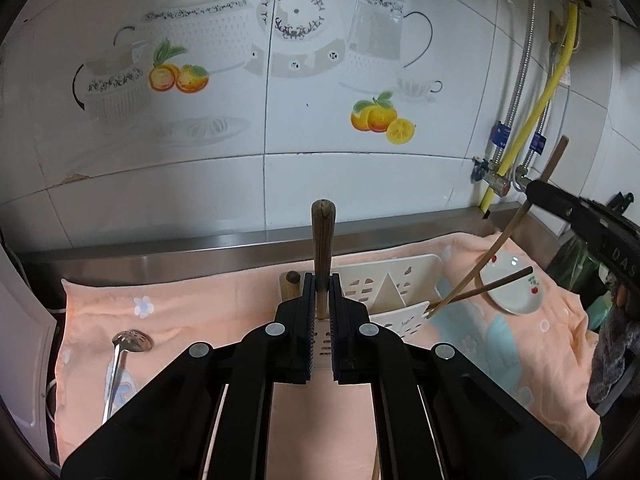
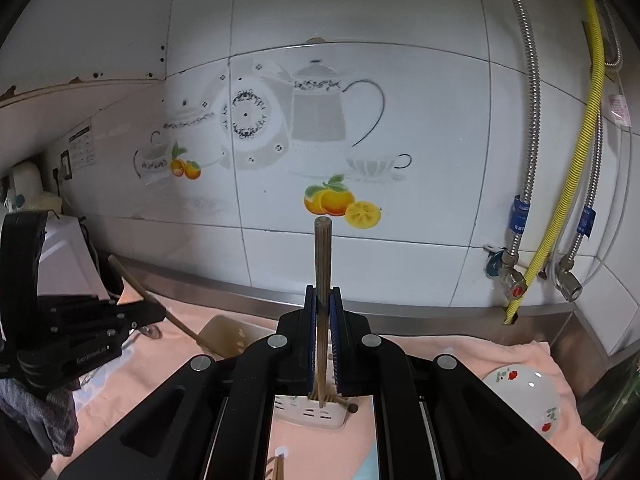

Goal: Organize utensils
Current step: 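Lower both chopsticks into the caddy and open both tools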

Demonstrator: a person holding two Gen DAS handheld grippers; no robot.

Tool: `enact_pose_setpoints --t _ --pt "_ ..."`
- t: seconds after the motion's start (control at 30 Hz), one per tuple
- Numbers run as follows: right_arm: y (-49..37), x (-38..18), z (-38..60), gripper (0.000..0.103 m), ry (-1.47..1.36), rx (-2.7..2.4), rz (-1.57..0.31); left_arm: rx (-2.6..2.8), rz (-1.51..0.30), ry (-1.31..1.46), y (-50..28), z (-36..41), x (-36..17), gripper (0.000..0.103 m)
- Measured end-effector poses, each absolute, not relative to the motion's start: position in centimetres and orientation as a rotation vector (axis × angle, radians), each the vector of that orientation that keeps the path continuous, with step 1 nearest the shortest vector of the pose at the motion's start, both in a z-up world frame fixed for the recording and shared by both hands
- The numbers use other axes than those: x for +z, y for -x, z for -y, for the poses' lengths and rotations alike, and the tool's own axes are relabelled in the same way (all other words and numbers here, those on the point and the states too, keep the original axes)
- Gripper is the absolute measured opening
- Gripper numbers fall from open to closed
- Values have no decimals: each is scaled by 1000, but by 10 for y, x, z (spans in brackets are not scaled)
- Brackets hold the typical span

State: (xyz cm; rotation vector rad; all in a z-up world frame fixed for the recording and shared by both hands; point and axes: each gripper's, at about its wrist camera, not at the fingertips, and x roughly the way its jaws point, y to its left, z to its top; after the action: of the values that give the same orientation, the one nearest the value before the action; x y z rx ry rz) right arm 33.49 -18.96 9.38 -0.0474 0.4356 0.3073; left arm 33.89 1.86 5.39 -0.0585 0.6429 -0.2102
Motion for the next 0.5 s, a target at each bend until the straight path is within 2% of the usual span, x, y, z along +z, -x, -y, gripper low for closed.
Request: enact_pose_setpoints --t 0.23,0.5 --pt "-338 109 187 6 47 305 -391 -213 -655 65 -344 -19 51 5" --pt "-350 79 187 6 52 297 -463 -219 -669 62 -345 -18 45 6"
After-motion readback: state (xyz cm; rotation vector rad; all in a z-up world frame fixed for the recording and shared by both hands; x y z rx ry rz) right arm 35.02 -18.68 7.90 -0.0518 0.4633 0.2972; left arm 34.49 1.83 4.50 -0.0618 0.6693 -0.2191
